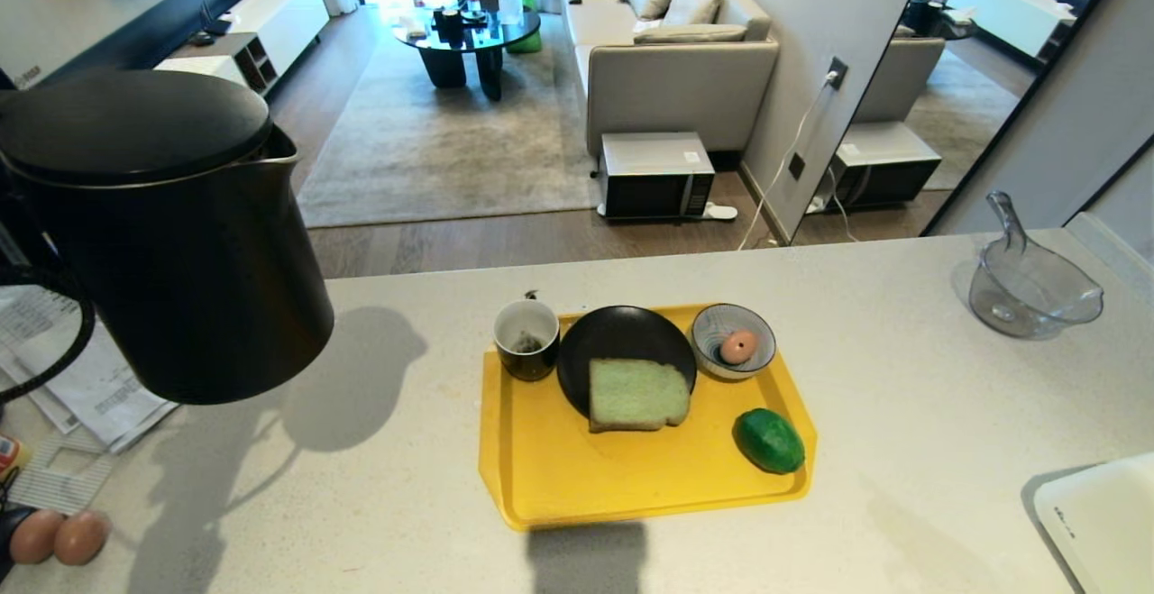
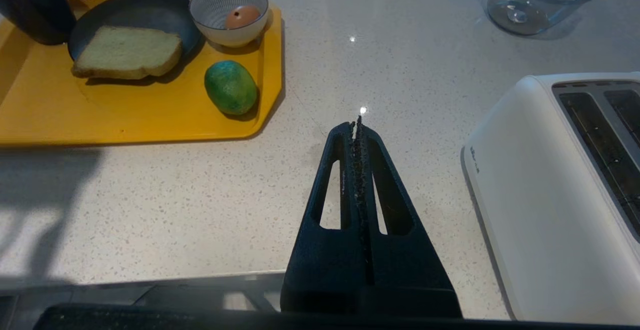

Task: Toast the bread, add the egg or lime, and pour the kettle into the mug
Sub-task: Pour water into a cup

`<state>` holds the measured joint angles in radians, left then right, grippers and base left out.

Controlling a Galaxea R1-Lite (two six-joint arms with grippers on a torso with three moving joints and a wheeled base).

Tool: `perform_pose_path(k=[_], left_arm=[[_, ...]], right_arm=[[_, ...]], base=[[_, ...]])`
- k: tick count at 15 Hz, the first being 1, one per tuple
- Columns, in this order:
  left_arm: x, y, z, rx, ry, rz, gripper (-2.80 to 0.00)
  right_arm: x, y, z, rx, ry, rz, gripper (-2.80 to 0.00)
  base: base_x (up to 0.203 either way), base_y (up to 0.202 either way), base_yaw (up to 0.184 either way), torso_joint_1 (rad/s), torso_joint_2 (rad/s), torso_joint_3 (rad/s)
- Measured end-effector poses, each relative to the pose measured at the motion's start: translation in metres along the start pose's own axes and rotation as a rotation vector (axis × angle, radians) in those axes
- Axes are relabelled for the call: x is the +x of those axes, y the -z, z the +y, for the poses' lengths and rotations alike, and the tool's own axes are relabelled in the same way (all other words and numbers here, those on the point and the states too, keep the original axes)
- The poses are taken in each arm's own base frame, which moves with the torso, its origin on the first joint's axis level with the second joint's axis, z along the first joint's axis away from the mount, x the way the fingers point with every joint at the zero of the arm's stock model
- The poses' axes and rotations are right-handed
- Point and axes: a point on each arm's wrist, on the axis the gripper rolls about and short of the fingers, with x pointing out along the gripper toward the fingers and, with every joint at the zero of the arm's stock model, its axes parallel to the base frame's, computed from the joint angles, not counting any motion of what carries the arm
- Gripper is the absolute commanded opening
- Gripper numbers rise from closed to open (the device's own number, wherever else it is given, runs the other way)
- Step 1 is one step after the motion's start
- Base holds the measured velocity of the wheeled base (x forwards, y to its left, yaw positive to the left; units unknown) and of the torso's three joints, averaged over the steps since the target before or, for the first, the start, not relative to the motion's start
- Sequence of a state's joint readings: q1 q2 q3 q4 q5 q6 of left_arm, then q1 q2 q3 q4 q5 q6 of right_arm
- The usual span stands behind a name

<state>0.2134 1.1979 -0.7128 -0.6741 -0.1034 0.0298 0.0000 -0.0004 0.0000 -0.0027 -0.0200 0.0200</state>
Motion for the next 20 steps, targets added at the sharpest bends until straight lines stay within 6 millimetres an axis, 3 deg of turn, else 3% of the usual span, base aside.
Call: perform_pose_path(k=[20], left_arm=[[0.004, -0.013, 0.000, 0.164, 0.003, -0.019, -2.80]], right_arm=[[0.000, 0.000, 0.000, 0.000, 0.000, 0.000, -2.80]], base=[[0.000, 0.000, 0.000, 0.004, 0.00, -0.183]])
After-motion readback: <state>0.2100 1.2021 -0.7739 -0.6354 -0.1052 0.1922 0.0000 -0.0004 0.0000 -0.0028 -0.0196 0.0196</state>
